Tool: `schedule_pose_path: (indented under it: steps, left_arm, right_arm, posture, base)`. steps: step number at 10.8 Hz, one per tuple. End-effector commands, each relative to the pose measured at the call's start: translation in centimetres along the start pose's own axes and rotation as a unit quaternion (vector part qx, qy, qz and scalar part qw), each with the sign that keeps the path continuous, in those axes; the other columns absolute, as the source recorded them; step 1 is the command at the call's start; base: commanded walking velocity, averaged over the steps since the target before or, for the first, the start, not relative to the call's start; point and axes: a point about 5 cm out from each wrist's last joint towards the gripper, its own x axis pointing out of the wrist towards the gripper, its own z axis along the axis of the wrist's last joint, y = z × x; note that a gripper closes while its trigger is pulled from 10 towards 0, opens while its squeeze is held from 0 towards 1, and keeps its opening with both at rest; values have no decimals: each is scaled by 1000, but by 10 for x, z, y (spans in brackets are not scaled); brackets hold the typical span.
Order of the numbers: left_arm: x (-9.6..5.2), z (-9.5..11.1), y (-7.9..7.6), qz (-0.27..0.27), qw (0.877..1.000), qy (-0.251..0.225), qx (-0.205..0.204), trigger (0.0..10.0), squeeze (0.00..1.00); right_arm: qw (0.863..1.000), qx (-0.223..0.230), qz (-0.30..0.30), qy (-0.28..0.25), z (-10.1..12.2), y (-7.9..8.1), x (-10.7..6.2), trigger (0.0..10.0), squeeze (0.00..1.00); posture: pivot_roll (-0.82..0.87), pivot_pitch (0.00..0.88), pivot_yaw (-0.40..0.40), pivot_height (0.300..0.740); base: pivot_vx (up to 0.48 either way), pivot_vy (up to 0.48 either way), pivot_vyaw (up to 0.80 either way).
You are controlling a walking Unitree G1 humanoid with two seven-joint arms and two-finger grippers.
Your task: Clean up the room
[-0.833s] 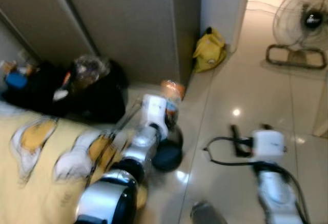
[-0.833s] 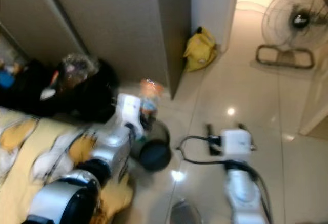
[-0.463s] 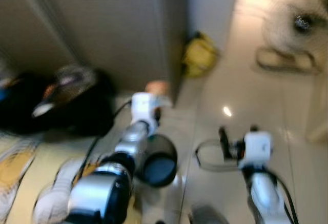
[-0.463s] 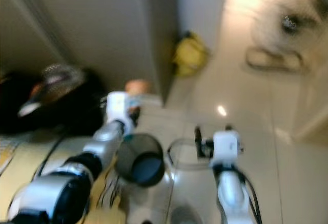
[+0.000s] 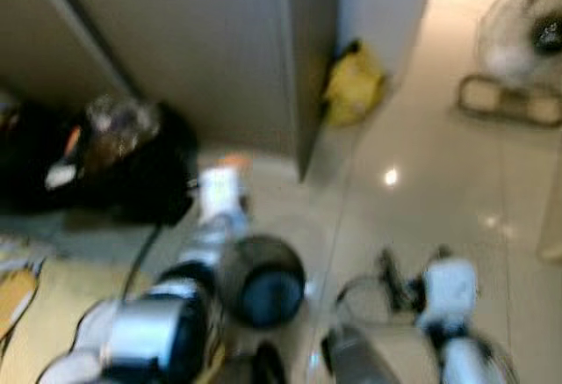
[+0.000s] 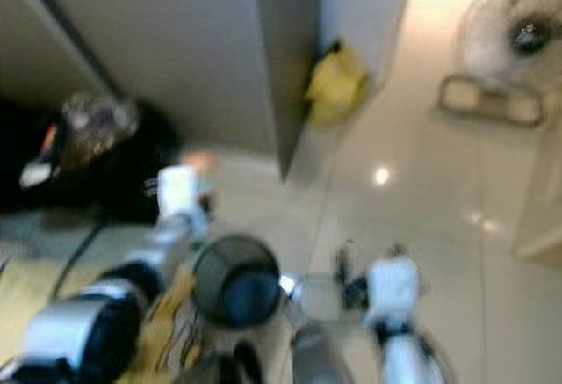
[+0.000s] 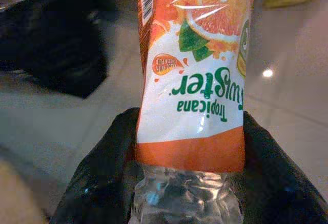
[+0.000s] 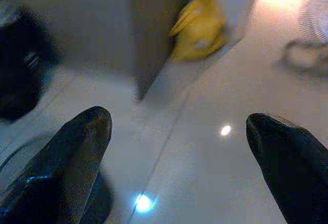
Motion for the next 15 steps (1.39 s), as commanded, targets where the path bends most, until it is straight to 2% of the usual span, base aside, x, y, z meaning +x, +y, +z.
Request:
schedule_pose_path:
  steps: [1,3,4,5,6,8,9,12,14,15]
  left_arm:
    - [-2,-10,0,4,1000,19,14,10000,0]
    - [-3,-17,-1,-3,998,35,47,10000,0]
    - [-3,-16,-3,-5,998,32,58,10000,0]
    - [-2,-13,-1,0,997,26,68,10000,671]
    - [0,-6,7,25,997,14,77,10000,1000]
    - [2,6,16,46,993,-7,107,10000,1000]
    - [2,4,18,47,994,-2,103,10000,1000]
    - [-2,-16,-4,-28,998,40,41,10000,1000]
    - [-3,-17,-5,-31,998,44,43,10000,1000]
    - [-1,-11,-3,-37,998,29,45,10000,0]
  right_arm:
    - [1000,-2,8,14,-2,1,-6,10000,0]
    - [994,-11,84,69,-12,17,-14,10000,0]
    - [994,-13,86,68,-10,19,-19,10000,0]
    - [994,-11,84,66,-8,20,-20,10000,0]
    - [994,-8,88,66,-5,25,-24,10000,0]
    - [993,-6,95,72,-4,28,-26,10000,0]
    - [993,-6,95,73,-5,28,-27,10000,0]
    - [993,-3,95,75,-3,25,-23,10000,0]
    - [993,-6,94,66,0,24,-15,10000,0]
    - [995,-9,85,55,3,21,-7,10000,0]
  posture:
    - [-524,320,169,740]
    - [-534,377,173,740]
    - [-534,402,178,740]
    - [-536,411,184,740]
    - [-539,420,190,740]
    - [-537,420,191,740]
    - [-535,420,190,740]
    - [-522,412,182,740]
    - [-521,376,189,740]
    - [-514,348,190,740]
  base:
    - [0,0,0]
    - [0,0,0]
    - [0,0,0]
    - [0,0,0]
    - [0,0,0]
    - [0,0,0]
    - [0,0,0]
    - [0,0,0]
    - [0,0,0]
    - [0,0,0]
